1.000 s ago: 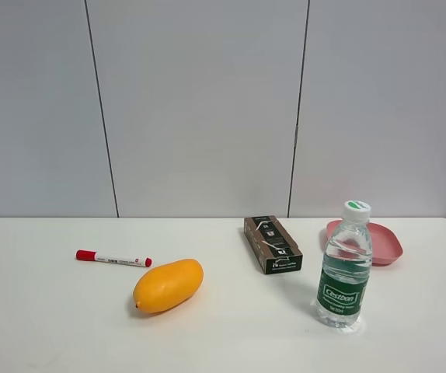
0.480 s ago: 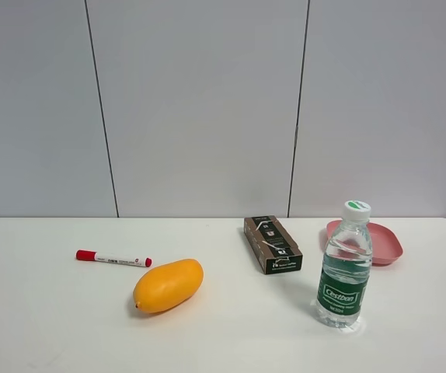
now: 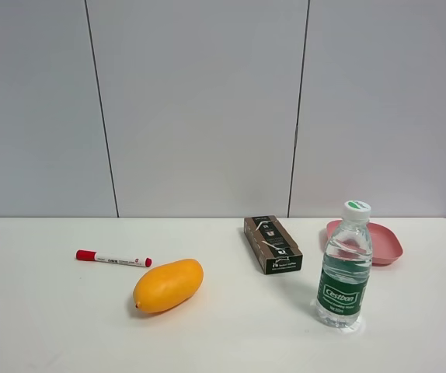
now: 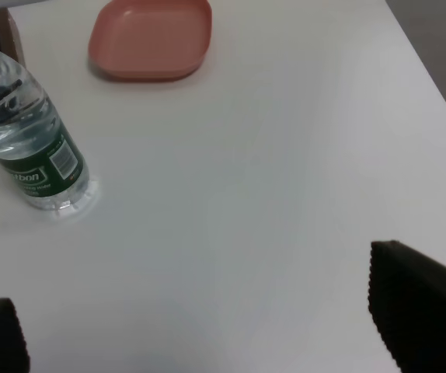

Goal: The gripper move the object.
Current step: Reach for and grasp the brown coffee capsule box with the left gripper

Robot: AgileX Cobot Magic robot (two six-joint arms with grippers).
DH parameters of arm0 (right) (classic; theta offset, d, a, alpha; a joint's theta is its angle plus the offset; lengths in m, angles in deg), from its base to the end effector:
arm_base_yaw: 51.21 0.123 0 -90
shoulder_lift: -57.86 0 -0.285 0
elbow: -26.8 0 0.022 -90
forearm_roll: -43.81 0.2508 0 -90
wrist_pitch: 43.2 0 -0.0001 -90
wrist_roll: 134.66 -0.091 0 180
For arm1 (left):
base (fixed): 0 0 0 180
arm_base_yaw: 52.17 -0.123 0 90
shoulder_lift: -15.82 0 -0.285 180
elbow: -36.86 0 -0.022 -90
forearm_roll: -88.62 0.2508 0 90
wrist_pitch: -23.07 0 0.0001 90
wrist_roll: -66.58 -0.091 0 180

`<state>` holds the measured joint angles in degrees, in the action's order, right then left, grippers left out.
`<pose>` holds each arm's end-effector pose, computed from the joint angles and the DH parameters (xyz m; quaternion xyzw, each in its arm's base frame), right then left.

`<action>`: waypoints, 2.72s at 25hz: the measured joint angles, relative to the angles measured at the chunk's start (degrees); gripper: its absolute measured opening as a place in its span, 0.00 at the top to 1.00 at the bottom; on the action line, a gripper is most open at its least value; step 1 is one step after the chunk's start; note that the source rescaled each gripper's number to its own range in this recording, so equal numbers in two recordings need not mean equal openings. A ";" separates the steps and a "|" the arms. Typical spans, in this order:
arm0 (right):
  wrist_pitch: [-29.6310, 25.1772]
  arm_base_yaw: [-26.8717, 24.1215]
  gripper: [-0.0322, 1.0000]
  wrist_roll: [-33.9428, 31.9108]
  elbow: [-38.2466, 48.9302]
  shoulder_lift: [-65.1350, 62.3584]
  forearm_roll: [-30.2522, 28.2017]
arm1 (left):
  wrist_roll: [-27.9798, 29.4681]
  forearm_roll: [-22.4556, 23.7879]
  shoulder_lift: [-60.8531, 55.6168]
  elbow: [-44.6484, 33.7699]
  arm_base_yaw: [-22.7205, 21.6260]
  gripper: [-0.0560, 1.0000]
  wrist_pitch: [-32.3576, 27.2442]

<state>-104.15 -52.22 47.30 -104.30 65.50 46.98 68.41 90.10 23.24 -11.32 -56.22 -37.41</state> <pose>-0.0047 0.0045 0.2755 -0.0081 0.8545 0.0142 0.5192 -0.0066 0.0016 0.2796 -0.0441 0.8472 0.0232 0.5289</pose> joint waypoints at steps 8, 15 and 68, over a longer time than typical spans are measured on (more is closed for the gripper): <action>0.00 0.00 0.00 0.00 0.00 0.00 0.00 | 0.83 -3.09 0.00 0.44 0.00 0.59 0.05; 0.00 0.00 0.00 0.00 0.00 0.00 0.00 | -9.09 -28.13 8.51 9.60 0.00 0.59 11.44; 0.00 0.00 0.00 0.00 0.00 0.00 0.00 | -0.37 -7.06 116.87 103.58 33.26 0.59 -7.25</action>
<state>-104.15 -52.22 47.30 -104.30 65.50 46.98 68.04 83.04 140.11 92.26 -22.96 -44.66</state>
